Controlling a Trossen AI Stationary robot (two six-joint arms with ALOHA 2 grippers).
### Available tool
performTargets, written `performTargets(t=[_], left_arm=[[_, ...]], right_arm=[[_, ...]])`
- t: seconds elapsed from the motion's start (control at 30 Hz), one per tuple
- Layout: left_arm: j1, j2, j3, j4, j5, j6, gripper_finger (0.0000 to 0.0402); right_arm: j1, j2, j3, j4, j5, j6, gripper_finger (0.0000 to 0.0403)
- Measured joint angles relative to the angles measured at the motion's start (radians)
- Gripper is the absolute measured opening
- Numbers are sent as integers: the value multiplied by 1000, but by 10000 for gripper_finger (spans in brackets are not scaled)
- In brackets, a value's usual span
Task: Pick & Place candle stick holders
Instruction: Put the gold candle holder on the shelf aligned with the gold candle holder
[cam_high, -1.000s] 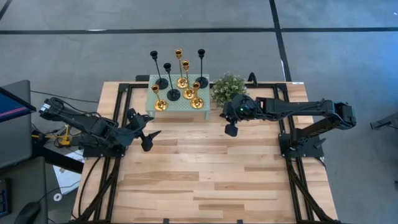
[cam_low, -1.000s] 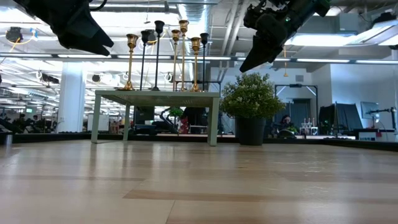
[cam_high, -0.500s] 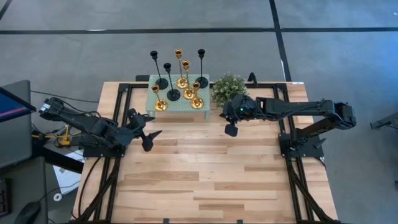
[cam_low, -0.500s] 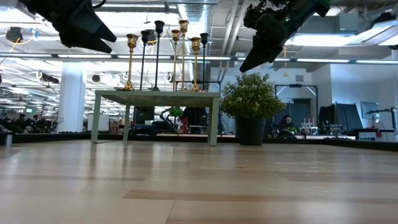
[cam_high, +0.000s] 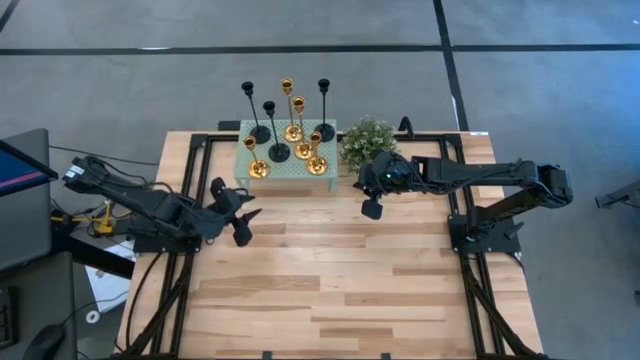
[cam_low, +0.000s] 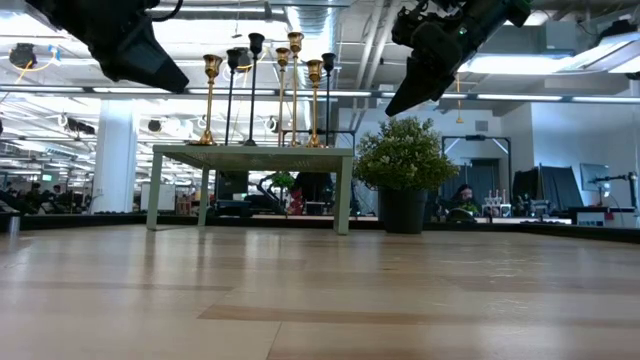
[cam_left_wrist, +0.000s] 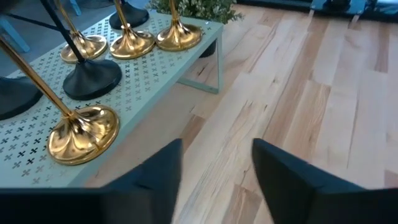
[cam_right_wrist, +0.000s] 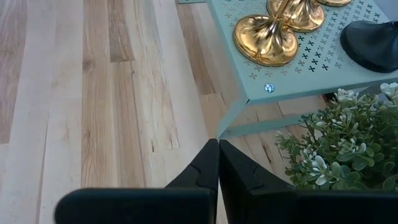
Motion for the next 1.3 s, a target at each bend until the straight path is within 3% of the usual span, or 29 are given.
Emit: performTargets(t=[0.2,0.47,0.77,1.03,1.3], left_arm=[[1,19,0,0,0,0,99],[29,19,0,0,-43,143,12],[190,19,0,0,-41,136,5],[325,37,0,8,78,135,5],[418,107,0,137,110,234,6]], right_arm=[[0,0,0,0,0,0,0],[0,0,0,0,0,0,0],[0,0,0,0,0,0,0],[0,0,0,0,0,-1,0],[0,0,0,0,0,-1,0]])
